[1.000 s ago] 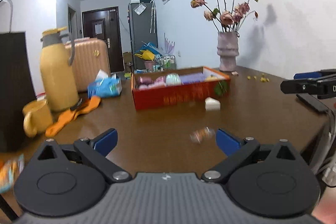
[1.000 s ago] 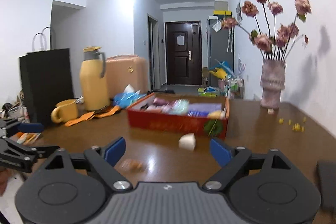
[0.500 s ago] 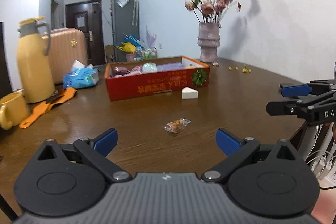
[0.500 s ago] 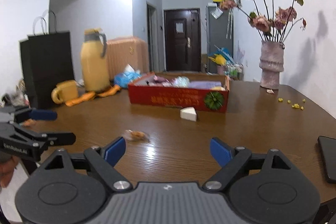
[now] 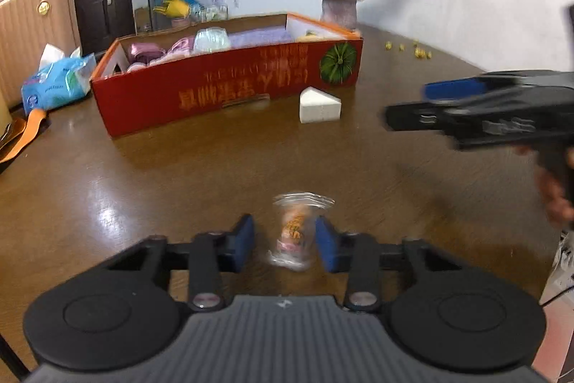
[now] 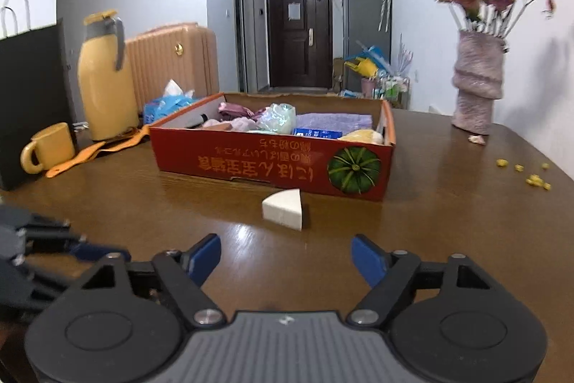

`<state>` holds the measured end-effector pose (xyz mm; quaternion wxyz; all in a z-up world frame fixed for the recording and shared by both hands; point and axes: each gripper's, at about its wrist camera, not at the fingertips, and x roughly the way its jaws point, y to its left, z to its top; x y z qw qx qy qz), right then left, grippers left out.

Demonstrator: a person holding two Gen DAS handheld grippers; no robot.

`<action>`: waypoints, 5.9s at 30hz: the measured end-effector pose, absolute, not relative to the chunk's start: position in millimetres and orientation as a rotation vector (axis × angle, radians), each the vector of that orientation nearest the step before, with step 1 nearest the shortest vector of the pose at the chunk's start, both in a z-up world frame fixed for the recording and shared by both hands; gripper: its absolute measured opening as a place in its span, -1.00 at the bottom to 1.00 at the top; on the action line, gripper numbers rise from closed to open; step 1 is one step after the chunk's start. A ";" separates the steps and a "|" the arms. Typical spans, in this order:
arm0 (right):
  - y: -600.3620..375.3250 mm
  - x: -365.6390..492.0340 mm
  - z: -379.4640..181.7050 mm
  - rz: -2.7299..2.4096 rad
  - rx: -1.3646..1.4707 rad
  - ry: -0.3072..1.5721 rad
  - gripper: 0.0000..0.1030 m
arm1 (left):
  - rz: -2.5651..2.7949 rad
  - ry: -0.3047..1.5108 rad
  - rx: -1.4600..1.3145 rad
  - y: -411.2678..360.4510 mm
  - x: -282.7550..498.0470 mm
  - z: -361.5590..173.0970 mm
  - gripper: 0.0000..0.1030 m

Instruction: Organize soft objects

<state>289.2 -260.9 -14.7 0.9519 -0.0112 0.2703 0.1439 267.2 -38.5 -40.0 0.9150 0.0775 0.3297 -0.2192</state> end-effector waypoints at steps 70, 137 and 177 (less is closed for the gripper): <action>-277.6 474.9 56.5 0.279 -0.077 0.534 -0.50 | -0.257 0.687 -0.044 -4.4 522.6 53.9 -0.71; -237.5 31.5 2.7 0.191 0.104 0.398 0.78 | -0.096 0.292 0.067 0.4 32.5 23.8 1.00; -227.8 28.7 17.4 0.215 0.134 0.328 0.81 | -0.072 0.257 0.069 6.3 30.0 32.8 1.00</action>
